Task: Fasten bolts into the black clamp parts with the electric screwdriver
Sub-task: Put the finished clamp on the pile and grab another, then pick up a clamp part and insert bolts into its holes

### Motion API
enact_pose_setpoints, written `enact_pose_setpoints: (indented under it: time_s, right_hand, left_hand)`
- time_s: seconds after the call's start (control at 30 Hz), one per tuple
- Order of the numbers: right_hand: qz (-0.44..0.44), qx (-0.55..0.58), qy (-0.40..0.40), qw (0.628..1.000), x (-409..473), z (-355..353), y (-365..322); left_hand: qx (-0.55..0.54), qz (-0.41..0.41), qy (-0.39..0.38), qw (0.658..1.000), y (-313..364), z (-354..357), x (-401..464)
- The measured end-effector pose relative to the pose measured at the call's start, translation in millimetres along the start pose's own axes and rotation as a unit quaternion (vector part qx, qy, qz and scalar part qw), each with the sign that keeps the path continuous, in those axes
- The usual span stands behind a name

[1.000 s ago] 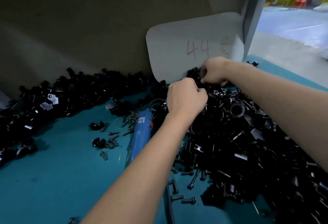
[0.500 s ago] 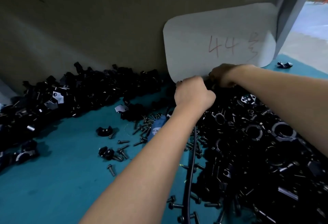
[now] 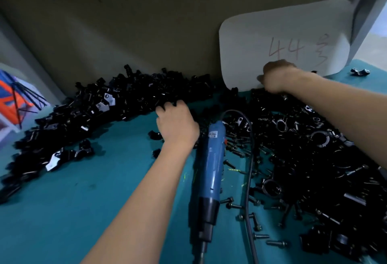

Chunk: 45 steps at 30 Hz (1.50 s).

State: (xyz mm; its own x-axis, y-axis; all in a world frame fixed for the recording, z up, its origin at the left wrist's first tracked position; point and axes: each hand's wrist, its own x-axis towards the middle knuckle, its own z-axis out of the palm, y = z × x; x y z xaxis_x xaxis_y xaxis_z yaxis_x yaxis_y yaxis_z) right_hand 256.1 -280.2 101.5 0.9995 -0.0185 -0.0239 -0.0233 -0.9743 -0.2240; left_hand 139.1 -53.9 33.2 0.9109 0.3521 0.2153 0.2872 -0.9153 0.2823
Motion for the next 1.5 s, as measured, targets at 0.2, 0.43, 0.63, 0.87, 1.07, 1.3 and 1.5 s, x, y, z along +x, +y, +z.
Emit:
enact_pose_setpoints:
  time_s: [0.2, 0.43, 0.63, 0.87, 1.07, 1.3, 1.5]
  right_hand:
    - [-0.073, 0.421, -0.017, 0.904, -63, 9, -51]
    - [-0.068, 0.579, -0.067, 0.81, -160, 27, -55]
    - [-0.085, 0.619, -0.137, 0.768, -198, 52, -52]
    - [-0.188, 0.353, -0.015, 0.916, -190, 59, -79]
    - [-0.144, 0.343, 0.018, 0.928, -160, 59, -100]
    - [-0.135, 0.334, 0.013, 0.933, -139, 61, -108]
    - [-0.113, 0.479, -0.041, 0.869, -144, 69, -87]
  left_hand:
    - [-0.221, -0.029, 0.037, 0.974, -32, -6, -15]
    - [-0.624, -0.166, -0.004, 0.763, -48, -19, -73]
    - [-0.581, -0.177, 0.038, 0.794, -60, -17, -98]
    - [-0.521, -0.129, 0.074, 0.84, -73, -14, -96]
    - [-0.53, -0.15, 0.051, 0.833, -56, -5, -71]
    - [-0.24, -0.009, 0.089, 0.967, -43, -11, -4]
    - [-0.09, 0.076, 0.006, 0.993, -51, 11, 37]
